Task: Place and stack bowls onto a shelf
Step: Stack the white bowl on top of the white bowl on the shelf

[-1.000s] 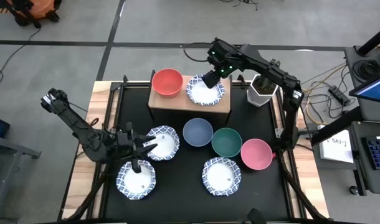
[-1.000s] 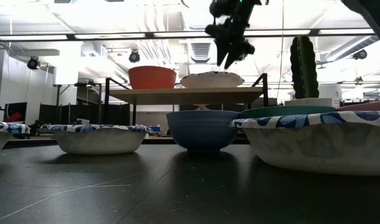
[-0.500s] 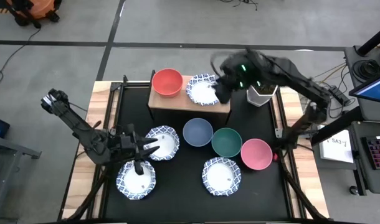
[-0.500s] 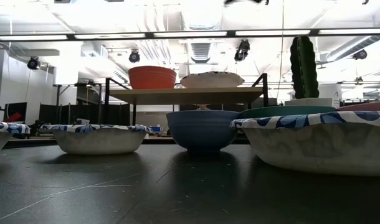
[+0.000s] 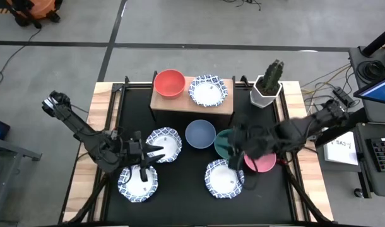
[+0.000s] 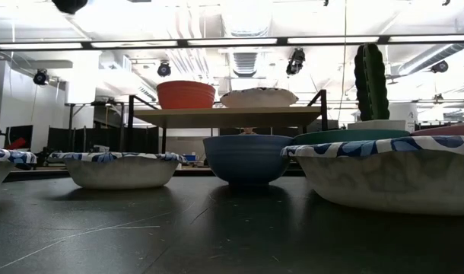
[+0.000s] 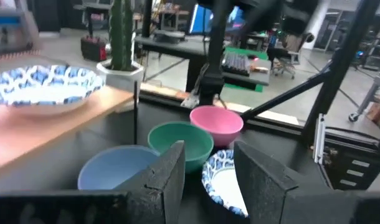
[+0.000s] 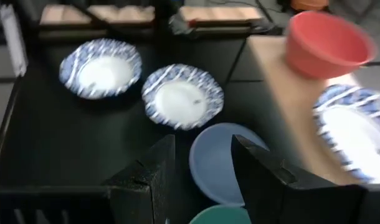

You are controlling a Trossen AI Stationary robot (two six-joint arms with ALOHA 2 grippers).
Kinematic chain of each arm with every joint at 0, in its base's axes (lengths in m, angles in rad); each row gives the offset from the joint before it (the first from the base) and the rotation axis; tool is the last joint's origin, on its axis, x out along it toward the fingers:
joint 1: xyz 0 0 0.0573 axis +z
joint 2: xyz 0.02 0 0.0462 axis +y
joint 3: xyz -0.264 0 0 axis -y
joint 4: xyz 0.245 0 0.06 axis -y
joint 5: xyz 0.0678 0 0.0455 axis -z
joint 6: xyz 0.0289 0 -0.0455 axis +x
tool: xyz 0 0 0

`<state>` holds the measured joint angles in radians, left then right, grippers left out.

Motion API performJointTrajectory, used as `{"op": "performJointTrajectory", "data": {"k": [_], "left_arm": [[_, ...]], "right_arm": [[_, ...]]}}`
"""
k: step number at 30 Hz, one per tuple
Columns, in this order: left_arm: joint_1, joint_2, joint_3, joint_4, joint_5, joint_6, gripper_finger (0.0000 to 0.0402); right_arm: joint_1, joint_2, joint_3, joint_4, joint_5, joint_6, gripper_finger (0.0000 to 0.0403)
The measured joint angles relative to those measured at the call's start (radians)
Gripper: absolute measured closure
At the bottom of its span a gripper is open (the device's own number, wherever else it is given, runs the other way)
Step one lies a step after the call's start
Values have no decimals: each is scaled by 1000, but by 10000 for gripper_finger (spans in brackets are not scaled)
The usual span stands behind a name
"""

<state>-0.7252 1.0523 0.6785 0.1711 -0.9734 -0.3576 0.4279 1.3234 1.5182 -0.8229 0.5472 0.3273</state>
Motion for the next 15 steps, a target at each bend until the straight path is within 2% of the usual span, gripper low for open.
{"op": "performJointTrajectory", "data": {"k": [6,10,15], "left_arm": [[39,23,0,-56,92,-119,281],[84,53,0,-55,135,-159,281],[132,80,0,-53,187,-188,281]], "right_arm": [[57,-69,-277,207,-1,-9,255],[56,-131,-443,435,-8,-115,255],[39,-239,-608,706,-71,-269,255]]}}
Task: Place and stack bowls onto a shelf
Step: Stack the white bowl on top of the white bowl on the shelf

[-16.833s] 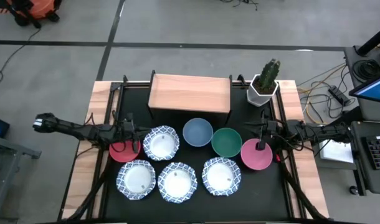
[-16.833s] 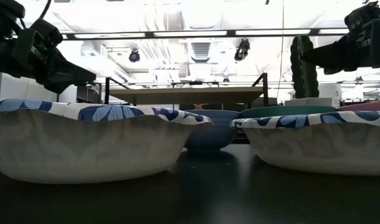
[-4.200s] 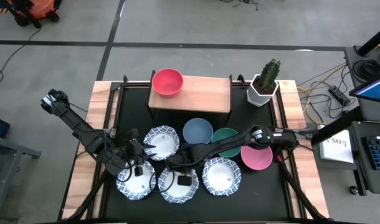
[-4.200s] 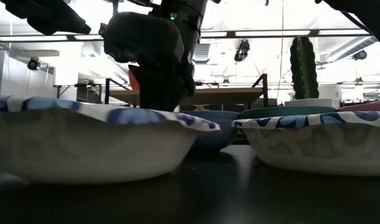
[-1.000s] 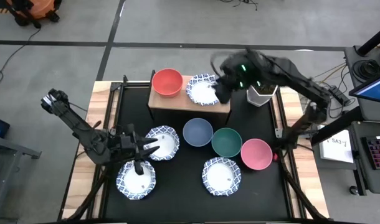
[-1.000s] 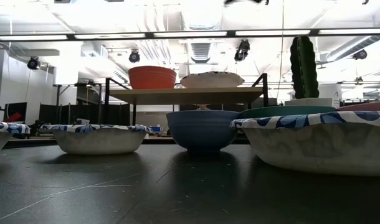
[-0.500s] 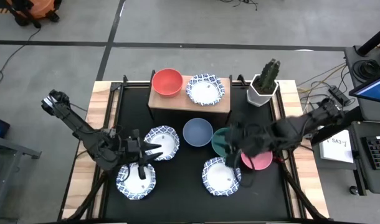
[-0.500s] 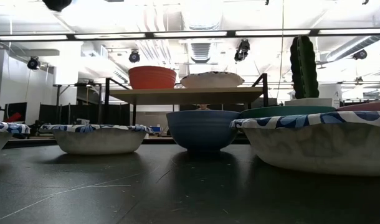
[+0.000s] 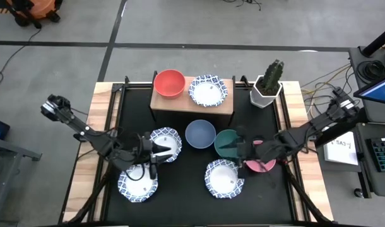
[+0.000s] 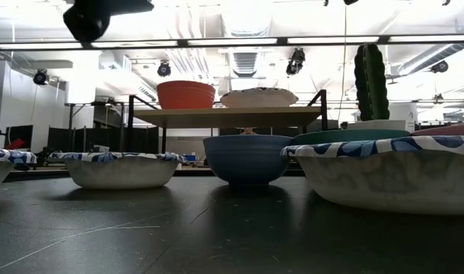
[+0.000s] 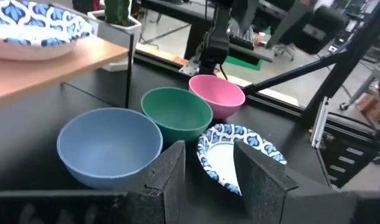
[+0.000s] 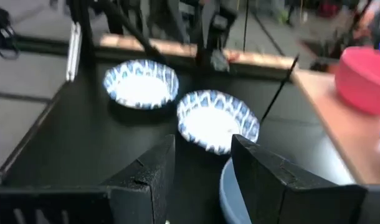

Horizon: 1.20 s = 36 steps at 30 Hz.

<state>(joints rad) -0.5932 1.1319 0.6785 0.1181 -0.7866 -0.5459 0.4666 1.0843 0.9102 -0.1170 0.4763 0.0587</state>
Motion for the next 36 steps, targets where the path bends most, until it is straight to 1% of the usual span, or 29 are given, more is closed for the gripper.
{"op": "performJointTrajectory", "data": {"k": [3,6,9,12,17,21,24,28,31,33,36], "left_arm": [[28,13,0,2,22,-32,281],[54,24,1,-3,55,-65,281],[80,41,34,-84,102,-136,282],[109,81,103,-265,149,-228,286],[145,212,244,-595,249,-313,290],[162,337,339,-801,302,-324,286],[173,412,389,-904,348,-304,271],[175,488,422,-916,406,-250,240],[175,543,432,-919,413,-219,222],[176,577,436,-922,413,-201,216],[178,615,440,-920,413,-196,215]], "right_arm": [[-16,-75,-67,49,-5,-46,255],[-31,-142,-123,50,-5,-45,255],[-38,-189,-172,58,-4,-33,255],[-37,-211,-226,111,-6,-33,255],[-37,-212,-327,226,-13,-24,255],[-37,-220,-349,236,-13,-48,255],[-37,-244,-343,236,-13,-78,255],[-37,-302,-322,226,-14,-114,255],[-37,-355,-320,202,-42,-122,255],[-37,-385,-322,175,-79,-123,255],[-37,-424,-323,149,-92,-123,255]]}}
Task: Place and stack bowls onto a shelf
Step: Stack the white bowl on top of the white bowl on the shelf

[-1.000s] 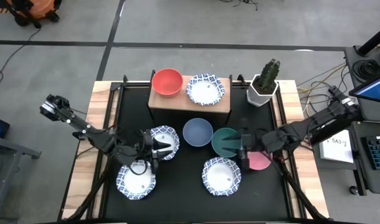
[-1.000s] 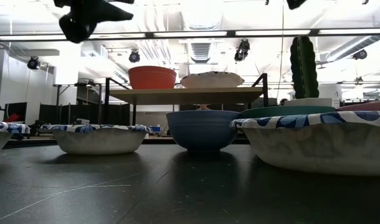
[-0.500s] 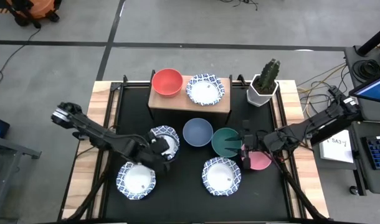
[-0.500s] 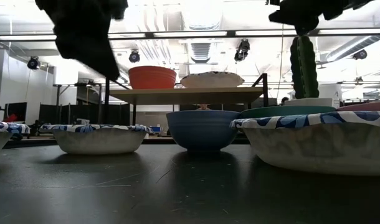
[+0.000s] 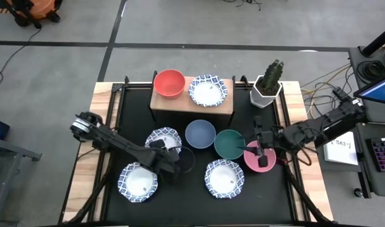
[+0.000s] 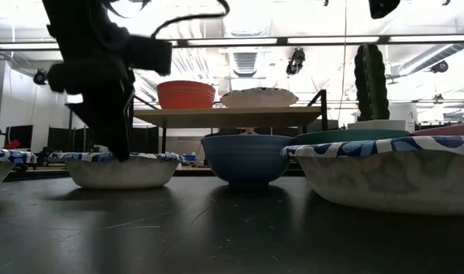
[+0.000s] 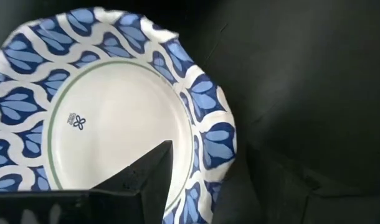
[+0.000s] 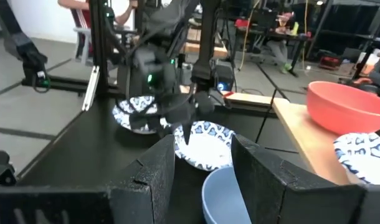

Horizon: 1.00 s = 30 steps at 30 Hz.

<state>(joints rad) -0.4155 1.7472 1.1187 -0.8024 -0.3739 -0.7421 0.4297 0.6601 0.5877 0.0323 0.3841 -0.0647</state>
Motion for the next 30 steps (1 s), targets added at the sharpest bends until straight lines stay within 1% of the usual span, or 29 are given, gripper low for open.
{"op": "performJointTrajectory", "data": {"k": [4,8,12,17,18,20,24,30], "left_arm": [[1,27,0,1,0,0,220],[1,33,0,7,0,-19,246],[-1,33,0,6,0,-29,294],[-1,33,0,5,3,-29,379],[-1,33,0,4,9,-29,388],[-1,31,11,-9,25,-34,392],[-20,31,99,-106,41,-24,397],[-55,30,335,-311,31,75,401]], "right_arm": [[0,-38,0,-38,0,2,255],[0,-42,-2,-61,0,-7,255],[0,-35,-3,-60,0,-12,255],[0,-30,-6,-59,0,-12,255],[0,-28,-6,-60,0,-12,255],[0,-23,-6,-58,0,-8,255],[0,-22,-6,-58,0,-6,255],[0,-21,-6,-58,0,2,255]]}}
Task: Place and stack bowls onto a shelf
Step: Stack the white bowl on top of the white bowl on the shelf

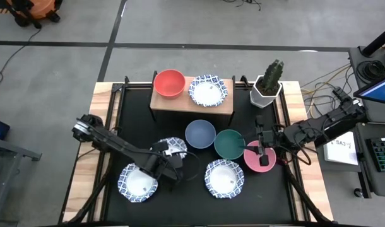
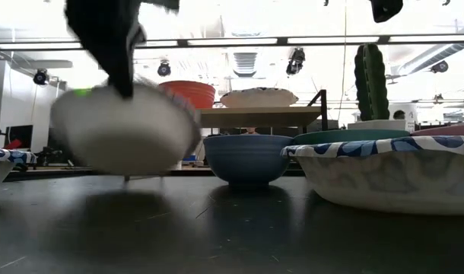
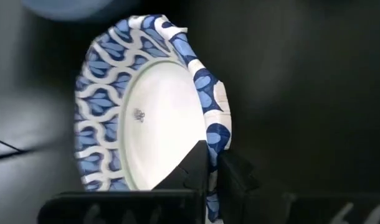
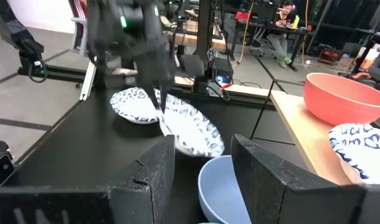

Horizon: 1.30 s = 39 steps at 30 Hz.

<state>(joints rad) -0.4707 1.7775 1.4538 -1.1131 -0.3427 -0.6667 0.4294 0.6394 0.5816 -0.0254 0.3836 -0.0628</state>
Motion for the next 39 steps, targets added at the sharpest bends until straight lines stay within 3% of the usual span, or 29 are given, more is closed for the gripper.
{"op": "performJointTrajectory", "data": {"k": [5,11,17,26,34,39], "left_arm": [[-7,-2,212,-105,-25,103,401],[-3,-2,415,-119,-211,352,401],[66,-2,520,-98,-355,650,401],[314,-2,499,69,-308,949,401],[531,-2,423,237,-154,1022,402],[603,3,377,350,-88,1044,402]], "right_arm": [[0,5,0,-2,-2,11,255],[0,13,0,-1,-25,9,255],[0,17,0,0,-26,1,255],[0,17,0,-1,-26,-2,255],[0,16,0,-28,-26,-8,255],[0,16,0,-29,-26,-8,255]]}}
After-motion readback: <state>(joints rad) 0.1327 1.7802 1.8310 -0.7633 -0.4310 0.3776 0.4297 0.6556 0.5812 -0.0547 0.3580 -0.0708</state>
